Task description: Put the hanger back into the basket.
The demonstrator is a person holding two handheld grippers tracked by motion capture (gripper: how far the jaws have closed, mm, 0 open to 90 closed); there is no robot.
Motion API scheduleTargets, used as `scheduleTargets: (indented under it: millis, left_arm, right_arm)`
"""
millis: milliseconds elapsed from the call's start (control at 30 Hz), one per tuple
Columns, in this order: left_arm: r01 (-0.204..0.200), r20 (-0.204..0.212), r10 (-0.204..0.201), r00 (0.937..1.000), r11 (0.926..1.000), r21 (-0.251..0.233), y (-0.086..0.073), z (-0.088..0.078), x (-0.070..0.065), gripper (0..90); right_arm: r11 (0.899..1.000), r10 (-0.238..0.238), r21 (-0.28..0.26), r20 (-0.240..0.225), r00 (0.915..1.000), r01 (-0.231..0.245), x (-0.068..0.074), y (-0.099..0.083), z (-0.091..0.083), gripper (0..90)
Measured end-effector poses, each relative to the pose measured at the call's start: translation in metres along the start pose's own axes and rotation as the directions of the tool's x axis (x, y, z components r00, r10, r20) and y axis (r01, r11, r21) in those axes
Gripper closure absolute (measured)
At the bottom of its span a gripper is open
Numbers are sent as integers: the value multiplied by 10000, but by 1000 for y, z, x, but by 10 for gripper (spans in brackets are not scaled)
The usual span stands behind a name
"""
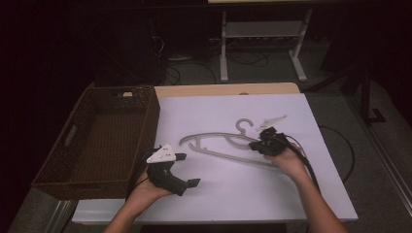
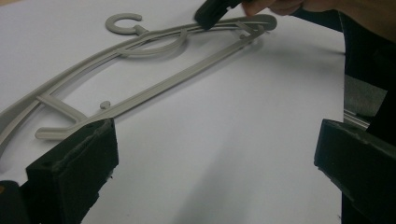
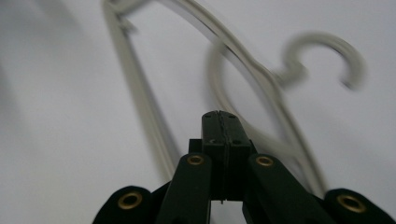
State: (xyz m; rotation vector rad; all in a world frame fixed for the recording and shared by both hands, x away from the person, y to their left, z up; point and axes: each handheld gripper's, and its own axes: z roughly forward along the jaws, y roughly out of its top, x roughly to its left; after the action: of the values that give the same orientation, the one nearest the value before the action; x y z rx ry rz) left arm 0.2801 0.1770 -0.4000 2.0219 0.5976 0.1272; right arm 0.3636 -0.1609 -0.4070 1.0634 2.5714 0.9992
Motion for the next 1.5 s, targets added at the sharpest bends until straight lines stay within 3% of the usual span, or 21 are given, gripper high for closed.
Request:
scheduleTargets:
  millis: [33,267,467,600,700,867,1000,1033,1233,1300,1433,1500]
  left_arm:
    - [0,0,0,10000,10000,0,0,0,0,0]
    - [59,-31,-59,10000,9999,-89,0,-3,2,0]
    - [96,-123,-98,9999,9998,-157,0,-6,4,0]
    - [138,-144,-141,9998,9997,-192,1,-6,5,0]
    - [119,-157,-122,9998,9998,-170,1,-6,4,0]
    - [144,-165,-147,9998,9997,-192,1,-6,5,0]
    - [153,-175,-156,9997,9997,-182,0,-6,5,0]
    - [145,-174,-148,9997,9997,-188,0,-6,5,0]
    - [135,-189,-138,9997,9998,-159,0,-6,5,0]
    - [141,-184,-143,9997,9998,-136,0,-6,6,0]
    - [122,-160,-124,9998,9998,-131,0,-5,6,0]
    - [114,-163,-117,9998,9998,-135,0,-5,6,0]
  right_arm:
    - [10000,0,0,0,10000,0,0,0,0,893]
    - [9953,-923,197,-948,9912,946,30,41,57,894]
    - [9920,-1137,403,-1258,9855,1196,35,47,76,894]
    - [9877,-1394,531,-1233,9825,1468,36,46,79,894]
    - [9911,-1130,538,-1386,9839,1214,37,46,78,894]
    - [9874,-1381,543,-1626,9770,1487,41,43,77,894]
    - [9812,-1677,631,-1869,9680,1822,48,40,74,894]
    - [9767,-1912,595,-1928,9624,2060,49,39,74,894]
    - [9652,-2293,674,-2477,9413,2529,65,27,63,894]
    - [9634,-2358,681,-2455,9403,2594,67,25,61,894]
    - [9608,-2440,583,-2860,9266,2710,71,16,51,894]
    - [9559,-2622,610,-2635,9283,2874,75,12,48,893]
